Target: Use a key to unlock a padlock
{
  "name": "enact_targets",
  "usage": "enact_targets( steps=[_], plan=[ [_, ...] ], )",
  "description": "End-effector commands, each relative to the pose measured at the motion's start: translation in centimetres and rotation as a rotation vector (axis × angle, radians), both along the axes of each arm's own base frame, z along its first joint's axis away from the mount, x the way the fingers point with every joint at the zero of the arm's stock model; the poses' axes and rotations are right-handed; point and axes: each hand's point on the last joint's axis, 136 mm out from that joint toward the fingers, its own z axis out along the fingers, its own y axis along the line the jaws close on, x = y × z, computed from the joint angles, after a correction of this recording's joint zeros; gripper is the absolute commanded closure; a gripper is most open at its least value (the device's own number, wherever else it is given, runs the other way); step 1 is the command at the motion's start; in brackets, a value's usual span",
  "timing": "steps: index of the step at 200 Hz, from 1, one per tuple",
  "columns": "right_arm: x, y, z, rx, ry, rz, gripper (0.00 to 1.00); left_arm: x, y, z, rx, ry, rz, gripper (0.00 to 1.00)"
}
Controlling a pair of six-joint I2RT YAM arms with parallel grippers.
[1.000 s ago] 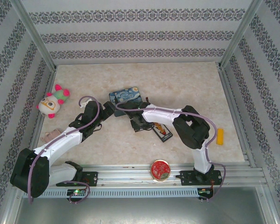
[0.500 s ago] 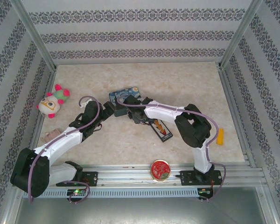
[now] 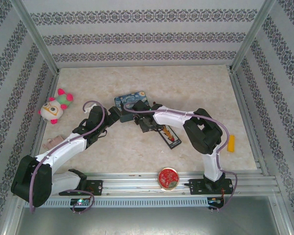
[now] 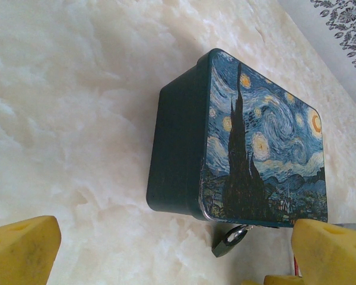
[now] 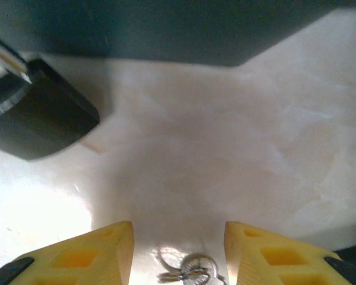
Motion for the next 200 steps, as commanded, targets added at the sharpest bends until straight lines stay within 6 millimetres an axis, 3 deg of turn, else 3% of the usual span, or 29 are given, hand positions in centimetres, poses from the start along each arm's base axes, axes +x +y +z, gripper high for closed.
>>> enact_targets(
  steps=[1, 25, 125, 200],
  plan=[
    [-0.2, -0.2, 2.1, 0.002, -0.022, 0.164, 0.56, 0.9, 0.1, 1.1, -0.017, -0.031, 0.010, 0.01],
    [-0.4, -1.1, 2.3, -0.026, -0.009, 0.232, 0.58, 1.0, 0.2, 1.3, -0.020, -0.033, 0.012, 0.01],
    [-2.0, -0.9, 0.7, -0.038, 0.085, 0.389, 0.62, 1.0, 0.4, 1.3, -0.031, -0.032, 0.019, 0.01],
    [-0.6, -1.3, -0.6, -0.066, 0.082, 0.367, 0.64, 1.0, 0.4, 1.4, -0.041, -0.035, 0.022, 0.01]
  ],
)
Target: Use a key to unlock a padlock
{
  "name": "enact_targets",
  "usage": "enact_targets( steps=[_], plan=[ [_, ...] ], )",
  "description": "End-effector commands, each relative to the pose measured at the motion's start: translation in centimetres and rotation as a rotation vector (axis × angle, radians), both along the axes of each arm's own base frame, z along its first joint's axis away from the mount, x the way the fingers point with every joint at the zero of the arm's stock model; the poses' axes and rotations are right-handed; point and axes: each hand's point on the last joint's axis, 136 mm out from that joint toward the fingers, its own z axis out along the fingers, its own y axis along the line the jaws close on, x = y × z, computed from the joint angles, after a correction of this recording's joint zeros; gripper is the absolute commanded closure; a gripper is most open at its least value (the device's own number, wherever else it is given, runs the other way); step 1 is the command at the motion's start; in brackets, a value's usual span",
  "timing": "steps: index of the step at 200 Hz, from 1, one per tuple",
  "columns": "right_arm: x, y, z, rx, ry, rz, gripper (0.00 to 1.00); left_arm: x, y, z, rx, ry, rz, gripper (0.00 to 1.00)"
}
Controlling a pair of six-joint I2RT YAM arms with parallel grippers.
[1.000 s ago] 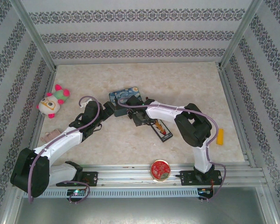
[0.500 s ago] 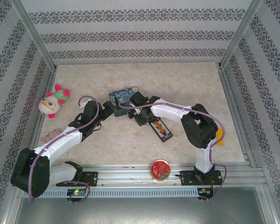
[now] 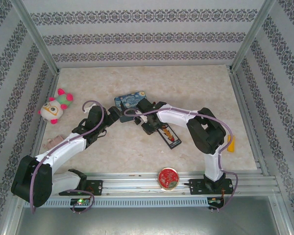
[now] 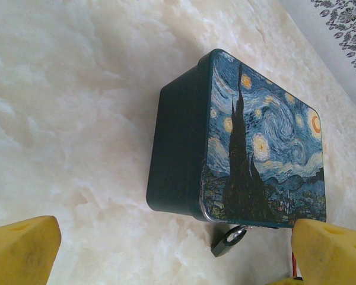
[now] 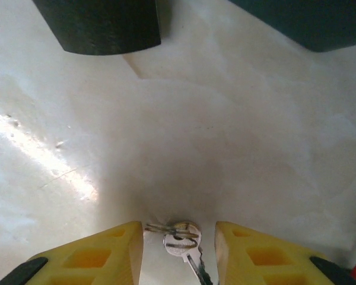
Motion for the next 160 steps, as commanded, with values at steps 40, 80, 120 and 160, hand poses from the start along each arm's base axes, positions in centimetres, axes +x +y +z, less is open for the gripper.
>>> enact_targets(
  steps=[40, 80, 120, 160],
  plan=[
    [0.9, 0.6, -0.7, 0.009, 0.016, 0.010, 0.69, 1.0, 0.3, 1.4, -0.032, -0.041, 0.024, 0.01],
    [1.0, 0.8, -0.3, 0.022, 0.015, 0.012, 0.83, 0.9, 0.3, 1.3, -0.032, -0.038, 0.024, 0.01],
    [0.8, 0.9, 1.9, 0.061, -0.013, -0.004, 1.00, 0.9, 0.4, 1.4, -0.027, -0.040, 0.021, 0.01],
    [1.0, 0.8, 6.3, 0.145, -0.080, -0.099, 1.00, 0.9, 0.2, 1.9, 0.006, -0.061, -0.018, 0.01]
  ],
)
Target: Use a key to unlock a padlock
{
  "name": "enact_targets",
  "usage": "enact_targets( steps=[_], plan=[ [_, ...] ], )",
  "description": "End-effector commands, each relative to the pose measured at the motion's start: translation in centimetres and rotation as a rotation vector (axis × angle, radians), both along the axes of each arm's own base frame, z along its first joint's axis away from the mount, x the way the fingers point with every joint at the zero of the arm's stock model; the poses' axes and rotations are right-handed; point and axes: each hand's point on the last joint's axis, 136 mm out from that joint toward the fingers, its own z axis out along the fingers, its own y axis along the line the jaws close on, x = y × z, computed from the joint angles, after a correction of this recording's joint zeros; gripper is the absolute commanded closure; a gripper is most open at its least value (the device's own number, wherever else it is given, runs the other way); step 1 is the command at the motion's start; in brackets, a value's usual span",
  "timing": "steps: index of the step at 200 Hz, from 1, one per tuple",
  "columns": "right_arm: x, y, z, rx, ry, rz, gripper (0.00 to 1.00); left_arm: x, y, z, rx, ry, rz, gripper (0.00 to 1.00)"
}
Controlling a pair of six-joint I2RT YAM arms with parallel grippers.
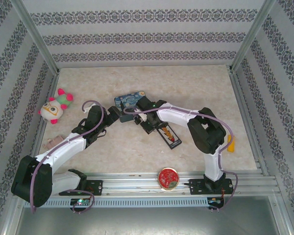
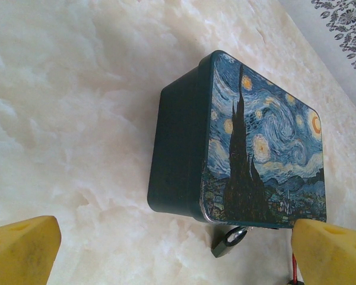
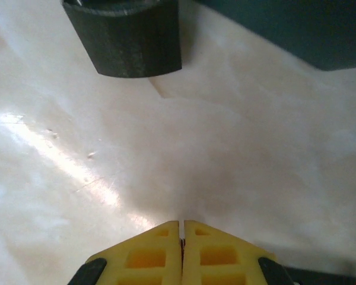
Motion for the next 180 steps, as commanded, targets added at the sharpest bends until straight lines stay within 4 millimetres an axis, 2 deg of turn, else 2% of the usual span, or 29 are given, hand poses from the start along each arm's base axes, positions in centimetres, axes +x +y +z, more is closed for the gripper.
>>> enact_targets(
  steps=[1, 43, 68, 91, 110, 137, 165, 180],
  plan=[
    [0.8, -0.3, 4.4, 0.079, -0.079, -0.094, 1.00, 0.8, 0.1, 2.0, 0.007, -0.065, -0.022, 0.01],
    [1.0, 0.0, 10.2, 0.319, -0.086, -0.298, 1.00, 1.5, -2.1, 4.9, 0.030, -0.227, -0.194, 0.01],
    [1.2, 0.1, 13.7, 0.470, -0.069, -0.392, 1.00, 1.5, -5.3, 7.5, 0.024, -0.407, -0.399, 0.04],
    [1.3, -0.1, 16.7, 0.554, -0.075, -0.433, 1.00, 0.2, -9.1, 9.7, 0.045, -0.603, -0.621, 0.05],
    [1.3, -0.3, 18.9, 0.618, -0.074, -0.447, 1.00, -1.5, -12.1, 10.3, 0.134, -0.742, -0.755, 0.05],
    [0.8, -0.3, 21.8, 0.717, -0.063, -0.447, 1.00, -3.4, -15.8, 10.0, 0.311, -0.897, -0.895, 0.05],
    [0.2, 0.0, 23.8, 0.802, -0.044, -0.433, 1.00, -3.6, -17.6, 10.6, 0.404, -1.033, -0.913, 0.06],
    [-0.2, 0.0, 24.2, 0.826, -0.037, -0.430, 1.00, -3.7, -18.2, 10.9, 0.413, -1.093, -0.922, 0.14]
  ],
)
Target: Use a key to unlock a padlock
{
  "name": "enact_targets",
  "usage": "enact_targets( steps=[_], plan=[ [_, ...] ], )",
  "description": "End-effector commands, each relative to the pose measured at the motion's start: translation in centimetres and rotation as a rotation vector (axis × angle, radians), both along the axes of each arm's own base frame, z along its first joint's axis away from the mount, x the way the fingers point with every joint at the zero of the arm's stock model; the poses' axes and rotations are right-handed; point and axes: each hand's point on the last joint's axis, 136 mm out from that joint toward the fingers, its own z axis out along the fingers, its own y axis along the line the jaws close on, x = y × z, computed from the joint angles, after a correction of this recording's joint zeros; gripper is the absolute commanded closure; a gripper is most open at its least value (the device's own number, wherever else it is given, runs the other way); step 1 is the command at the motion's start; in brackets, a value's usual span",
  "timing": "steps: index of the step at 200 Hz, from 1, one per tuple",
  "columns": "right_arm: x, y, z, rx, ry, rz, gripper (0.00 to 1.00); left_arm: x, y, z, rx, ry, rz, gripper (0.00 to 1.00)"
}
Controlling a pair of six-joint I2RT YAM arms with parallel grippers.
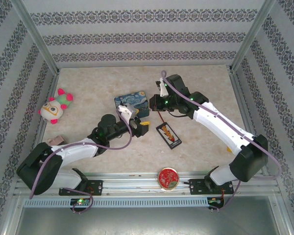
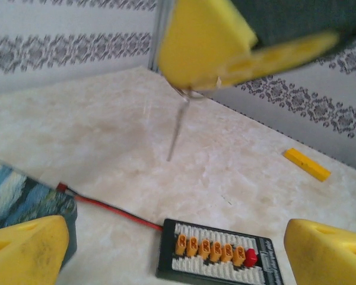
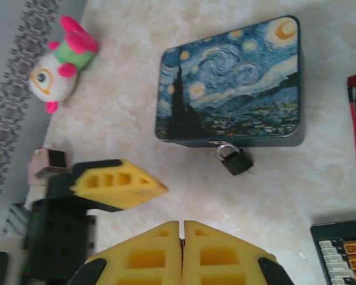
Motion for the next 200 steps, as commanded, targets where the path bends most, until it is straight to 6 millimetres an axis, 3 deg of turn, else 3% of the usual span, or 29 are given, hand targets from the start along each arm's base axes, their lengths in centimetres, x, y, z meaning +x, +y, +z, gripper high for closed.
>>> enact_targets(
  steps=[1, 61, 85, 159, 200],
  plan=[
    [-0.5, 0.5, 2.9, 0.110, -0.015, 0.013, 1.00, 0.0, -0.8, 3.3, -0.014, -0.272, -0.022, 0.14],
    [-1.1, 0.4, 3.3, 0.162, -0.021, 0.006, 1.00, 0.7, -1.7, 4.6, -0.087, -0.399, -0.013, 0.30],
    [-1.1, 0.4, 3.1, 0.167, -0.017, 0.006, 1.00, 1.2, -1.9, 4.9, -0.094, -0.409, -0.006, 0.42],
    [-0.9, 0.9, 2.8, 0.200, -0.005, 0.014, 1.00, 1.8, -2.4, 5.1, -0.103, -0.400, -0.008, 0.46],
    [-0.9, 1.1, 2.5, 0.205, 0.005, 0.019, 1.00, 2.1, -2.4, 5.0, -0.105, -0.388, 0.002, 0.65]
  ],
)
